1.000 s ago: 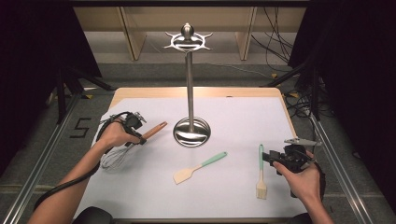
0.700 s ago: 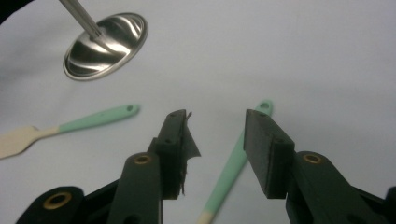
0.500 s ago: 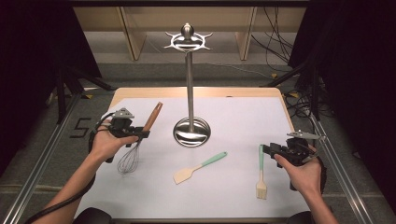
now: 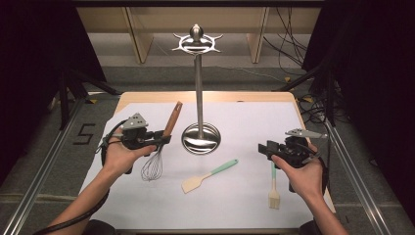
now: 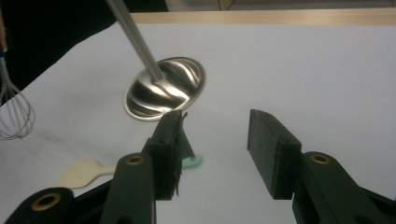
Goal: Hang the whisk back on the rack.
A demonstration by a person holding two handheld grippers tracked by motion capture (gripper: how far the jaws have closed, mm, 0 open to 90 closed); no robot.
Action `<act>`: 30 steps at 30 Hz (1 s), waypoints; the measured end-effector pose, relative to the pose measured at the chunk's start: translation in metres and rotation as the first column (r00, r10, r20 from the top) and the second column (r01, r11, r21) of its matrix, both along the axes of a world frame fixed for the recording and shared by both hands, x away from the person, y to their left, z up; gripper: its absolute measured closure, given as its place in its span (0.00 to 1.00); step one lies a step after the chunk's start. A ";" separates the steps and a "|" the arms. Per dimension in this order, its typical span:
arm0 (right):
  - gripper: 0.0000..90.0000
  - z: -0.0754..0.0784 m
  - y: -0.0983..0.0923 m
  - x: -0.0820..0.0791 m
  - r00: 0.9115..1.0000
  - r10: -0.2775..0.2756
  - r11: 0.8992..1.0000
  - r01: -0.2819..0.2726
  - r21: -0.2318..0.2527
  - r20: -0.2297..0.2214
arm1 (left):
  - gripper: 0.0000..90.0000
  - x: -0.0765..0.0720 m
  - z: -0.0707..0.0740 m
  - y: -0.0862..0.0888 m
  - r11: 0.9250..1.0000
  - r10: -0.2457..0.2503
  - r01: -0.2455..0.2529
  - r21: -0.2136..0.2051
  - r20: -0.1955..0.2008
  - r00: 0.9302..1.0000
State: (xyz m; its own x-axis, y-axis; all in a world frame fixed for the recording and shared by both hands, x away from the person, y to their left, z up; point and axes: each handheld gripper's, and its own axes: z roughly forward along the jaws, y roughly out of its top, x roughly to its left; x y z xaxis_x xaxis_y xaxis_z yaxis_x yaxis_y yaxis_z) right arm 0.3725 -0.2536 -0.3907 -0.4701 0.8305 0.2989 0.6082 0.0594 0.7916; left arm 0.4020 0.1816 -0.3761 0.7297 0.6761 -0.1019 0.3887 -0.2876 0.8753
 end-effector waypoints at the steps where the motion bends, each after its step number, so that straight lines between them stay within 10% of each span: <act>1: 0.62 0.000 0.000 0.000 1.000 0.000 1.000 0.000 0.000 0.000 | 0.77 0.000 0.000 0.000 1.000 0.000 0.000 0.000 0.000 1.000; 17: 0.63 0.042 0.049 -0.007 0.983 0.159 0.984 -0.166 0.070 0.087 | 0.76 -0.013 0.010 -0.057 0.997 -0.070 0.072 -0.029 0.051 0.996; 25: 0.62 0.051 0.074 0.000 0.976 0.188 0.981 -0.192 0.035 0.108 | 0.76 -0.014 0.010 -0.089 0.992 -0.124 0.123 0.031 0.062 0.990; 26: 0.62 0.052 0.078 0.002 0.973 0.198 0.972 -0.211 0.106 0.116 | 0.76 -0.017 0.011 -0.096 0.990 -0.134 0.131 0.045 0.061 0.989; 30: 0.61 0.056 0.087 0.004 0.970 0.208 0.966 -0.224 0.130 0.125 | 0.76 -0.019 0.011 -0.106 0.987 -0.153 0.150 0.055 0.063 0.986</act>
State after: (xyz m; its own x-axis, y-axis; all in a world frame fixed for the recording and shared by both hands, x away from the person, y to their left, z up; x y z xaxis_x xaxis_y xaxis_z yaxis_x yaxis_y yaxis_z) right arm 0.3768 -0.1666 -0.3350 -0.6699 0.6582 0.3435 0.5029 0.0621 0.8621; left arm 0.3833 0.0752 -0.3654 0.8283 0.5600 -0.0188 0.2786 -0.3824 0.8810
